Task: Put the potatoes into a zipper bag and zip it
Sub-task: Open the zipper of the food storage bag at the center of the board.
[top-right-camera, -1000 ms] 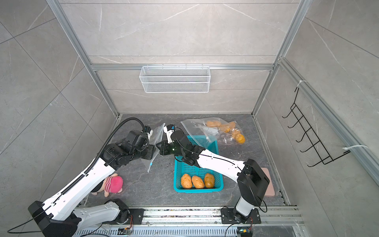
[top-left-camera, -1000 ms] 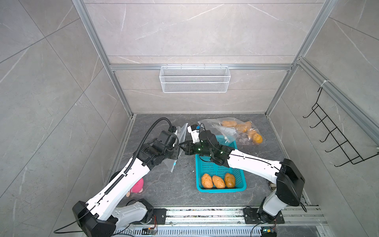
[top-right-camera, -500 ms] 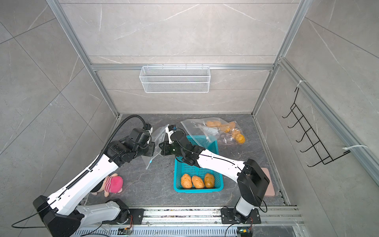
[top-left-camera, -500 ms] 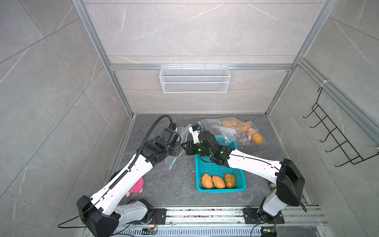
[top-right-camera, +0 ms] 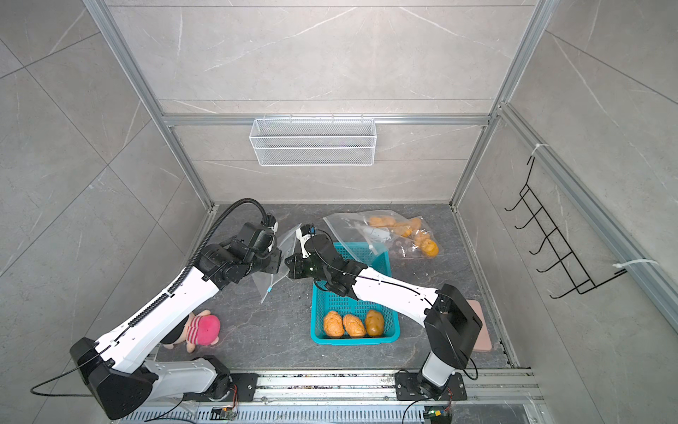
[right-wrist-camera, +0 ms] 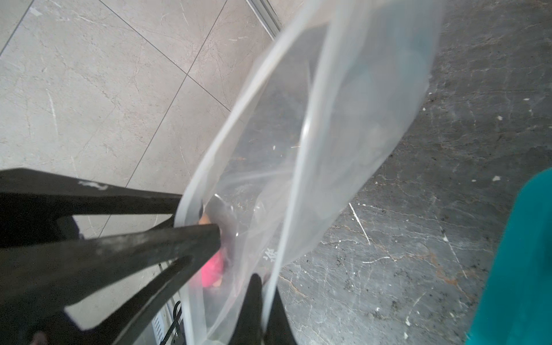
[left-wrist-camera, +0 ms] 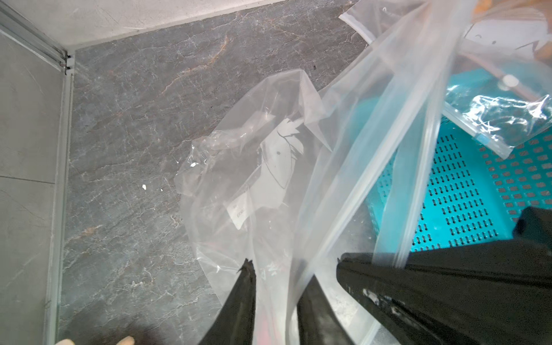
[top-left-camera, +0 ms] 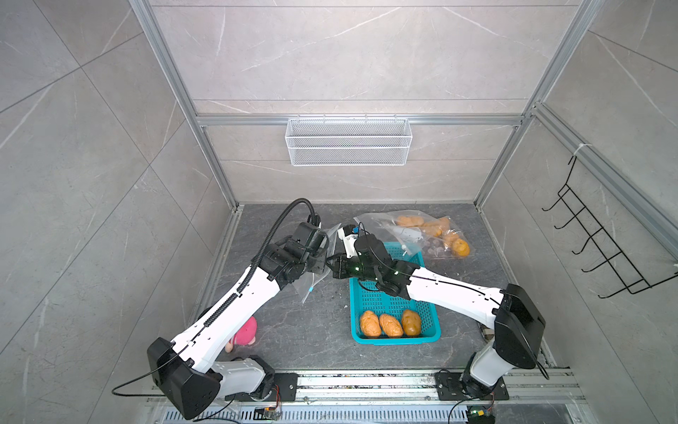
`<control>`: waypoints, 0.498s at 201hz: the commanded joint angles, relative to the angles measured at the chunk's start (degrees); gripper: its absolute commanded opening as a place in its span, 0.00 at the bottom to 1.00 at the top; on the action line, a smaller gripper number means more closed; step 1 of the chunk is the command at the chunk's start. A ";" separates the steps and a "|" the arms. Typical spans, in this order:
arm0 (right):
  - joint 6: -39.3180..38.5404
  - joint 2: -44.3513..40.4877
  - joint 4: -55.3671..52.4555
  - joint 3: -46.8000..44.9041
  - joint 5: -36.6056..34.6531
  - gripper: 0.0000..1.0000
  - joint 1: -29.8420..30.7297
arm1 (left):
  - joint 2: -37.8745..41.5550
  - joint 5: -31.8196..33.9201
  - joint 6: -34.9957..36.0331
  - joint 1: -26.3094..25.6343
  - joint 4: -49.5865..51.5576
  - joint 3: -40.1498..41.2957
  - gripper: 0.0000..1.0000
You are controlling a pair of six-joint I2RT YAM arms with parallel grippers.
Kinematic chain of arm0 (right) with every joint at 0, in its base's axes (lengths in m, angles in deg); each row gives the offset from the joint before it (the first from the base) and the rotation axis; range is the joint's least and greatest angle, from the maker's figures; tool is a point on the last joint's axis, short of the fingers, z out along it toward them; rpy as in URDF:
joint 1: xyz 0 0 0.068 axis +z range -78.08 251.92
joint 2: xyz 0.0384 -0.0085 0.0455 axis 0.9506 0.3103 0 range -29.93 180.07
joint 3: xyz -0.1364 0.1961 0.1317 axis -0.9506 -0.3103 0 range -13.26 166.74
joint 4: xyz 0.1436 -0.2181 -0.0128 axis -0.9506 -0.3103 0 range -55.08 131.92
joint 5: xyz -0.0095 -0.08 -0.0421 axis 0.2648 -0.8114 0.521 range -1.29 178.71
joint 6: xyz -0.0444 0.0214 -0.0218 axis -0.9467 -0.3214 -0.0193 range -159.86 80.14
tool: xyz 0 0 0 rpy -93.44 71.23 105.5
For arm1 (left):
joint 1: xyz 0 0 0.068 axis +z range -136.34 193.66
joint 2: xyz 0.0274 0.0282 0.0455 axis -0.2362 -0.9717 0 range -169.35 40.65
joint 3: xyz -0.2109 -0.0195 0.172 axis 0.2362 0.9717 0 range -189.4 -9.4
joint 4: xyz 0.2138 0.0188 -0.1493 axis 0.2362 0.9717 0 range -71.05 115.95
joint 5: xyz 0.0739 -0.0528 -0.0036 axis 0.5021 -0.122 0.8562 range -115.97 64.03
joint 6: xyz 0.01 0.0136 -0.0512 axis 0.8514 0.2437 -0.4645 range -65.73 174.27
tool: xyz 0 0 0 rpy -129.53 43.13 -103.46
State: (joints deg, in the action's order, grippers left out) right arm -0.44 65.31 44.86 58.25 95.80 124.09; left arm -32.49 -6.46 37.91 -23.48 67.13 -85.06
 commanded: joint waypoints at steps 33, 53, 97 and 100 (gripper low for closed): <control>-1.12 0.31 -1.13 1.52 2.63 0.00 0.29 | 0.46 0.34 1.30 -0.21 -0.06 -2.47 0.00; -2.16 -0.57 -0.85 1.96 3.65 0.01 0.32 | 0.79 0.18 1.31 -0.26 1.08 -3.71 0.00; -10.06 -4.78 0.96 2.96 6.96 0.57 0.25 | 1.86 2.07 5.05 -0.16 6.26 -8.68 0.00; -10.85 -5.34 1.06 2.91 7.02 0.59 0.33 | 1.89 2.42 5.40 -0.13 6.59 -8.92 0.00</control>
State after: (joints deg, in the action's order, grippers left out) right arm -5.01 64.74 44.67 59.17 100.48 124.11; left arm -32.45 -6.42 39.85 -23.48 70.37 -90.07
